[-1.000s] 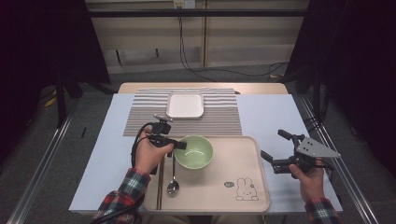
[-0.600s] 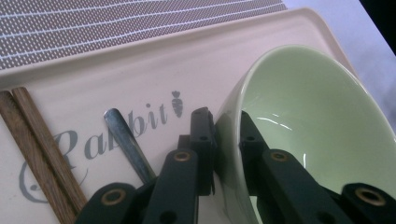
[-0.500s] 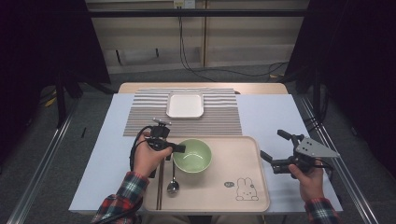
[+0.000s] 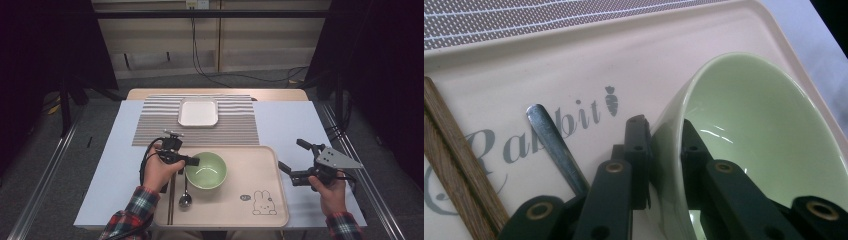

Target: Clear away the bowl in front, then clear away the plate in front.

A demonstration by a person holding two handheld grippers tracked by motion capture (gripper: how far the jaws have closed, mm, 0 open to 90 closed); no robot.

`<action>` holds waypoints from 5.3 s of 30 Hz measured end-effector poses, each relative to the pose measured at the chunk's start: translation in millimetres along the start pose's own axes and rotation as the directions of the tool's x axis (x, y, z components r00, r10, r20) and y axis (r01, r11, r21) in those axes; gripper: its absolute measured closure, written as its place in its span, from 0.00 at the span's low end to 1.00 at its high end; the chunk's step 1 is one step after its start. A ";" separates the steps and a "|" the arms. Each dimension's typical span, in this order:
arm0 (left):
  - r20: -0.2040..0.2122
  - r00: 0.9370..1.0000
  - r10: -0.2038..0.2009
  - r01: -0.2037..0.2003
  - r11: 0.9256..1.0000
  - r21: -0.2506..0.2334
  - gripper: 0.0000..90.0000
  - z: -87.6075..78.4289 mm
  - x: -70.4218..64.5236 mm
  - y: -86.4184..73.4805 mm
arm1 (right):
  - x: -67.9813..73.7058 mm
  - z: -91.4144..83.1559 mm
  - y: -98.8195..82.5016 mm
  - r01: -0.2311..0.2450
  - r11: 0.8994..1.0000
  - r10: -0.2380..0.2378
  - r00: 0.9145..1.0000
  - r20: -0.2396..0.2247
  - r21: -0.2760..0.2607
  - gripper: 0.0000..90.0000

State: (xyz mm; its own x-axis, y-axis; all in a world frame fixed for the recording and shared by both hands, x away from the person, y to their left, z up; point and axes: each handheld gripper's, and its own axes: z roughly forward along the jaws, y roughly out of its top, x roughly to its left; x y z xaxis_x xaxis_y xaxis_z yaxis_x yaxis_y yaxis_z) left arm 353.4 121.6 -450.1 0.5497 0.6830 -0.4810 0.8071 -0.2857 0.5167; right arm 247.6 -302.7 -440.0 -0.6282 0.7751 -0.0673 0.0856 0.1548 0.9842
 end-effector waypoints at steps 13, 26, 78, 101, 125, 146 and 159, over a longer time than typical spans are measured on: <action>0.021 1.000 0.002 -0.001 0.997 -0.081 0.70 -14.5 -1.8 16.6 | -0.8 0.7 -0.3 0.002 1.000 -0.002 1.000 0.007 0.004 0.02; -0.042 0.999 0.006 -0.015 0.974 -0.224 0.41 -26.3 7.9 42.2 | -0.7 1.1 -0.5 0.004 1.000 -0.004 1.000 0.006 0.006 0.02; -0.369 0.917 -0.152 0.033 0.950 -0.310 0.42 28.0 86.9 111.5 | -2.9 -1.0 -0.1 0.012 1.000 -0.012 1.000 0.005 0.010 0.02; -0.366 0.893 -0.262 0.144 0.936 -0.320 0.83 44.0 109.1 107.8 | -3.5 -0.6 -1.1 0.017 1.000 -0.017 1.000 0.012 0.016 0.02; -0.314 0.887 -0.338 0.255 0.926 -0.278 0.99 36.4 105.2 116.3 | -5.4 -0.6 -2.3 0.019 0.999 -0.020 1.000 0.019 0.031 0.02; -0.142 0.968 -0.206 0.173 0.961 -0.217 0.99 9.7 61.5 116.5 | -14.1 8.2 6.5 -0.017 0.995 0.008 0.996 0.086 0.103 0.02; -0.041 0.998 -0.046 0.040 0.990 -0.132 0.99 16.7 14.0 113.9 | -20.7 22.5 23.0 -0.108 0.986 0.091 0.987 0.131 0.130 0.03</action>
State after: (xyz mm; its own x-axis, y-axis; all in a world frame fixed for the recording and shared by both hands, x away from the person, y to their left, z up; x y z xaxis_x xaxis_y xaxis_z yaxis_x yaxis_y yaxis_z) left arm 456.6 87.4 -409.9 0.5031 0.7221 -0.4748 0.7928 -0.1670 0.5861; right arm 280.0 -301.4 -419.7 -0.5110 0.8596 0.0018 0.2532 0.1485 0.9559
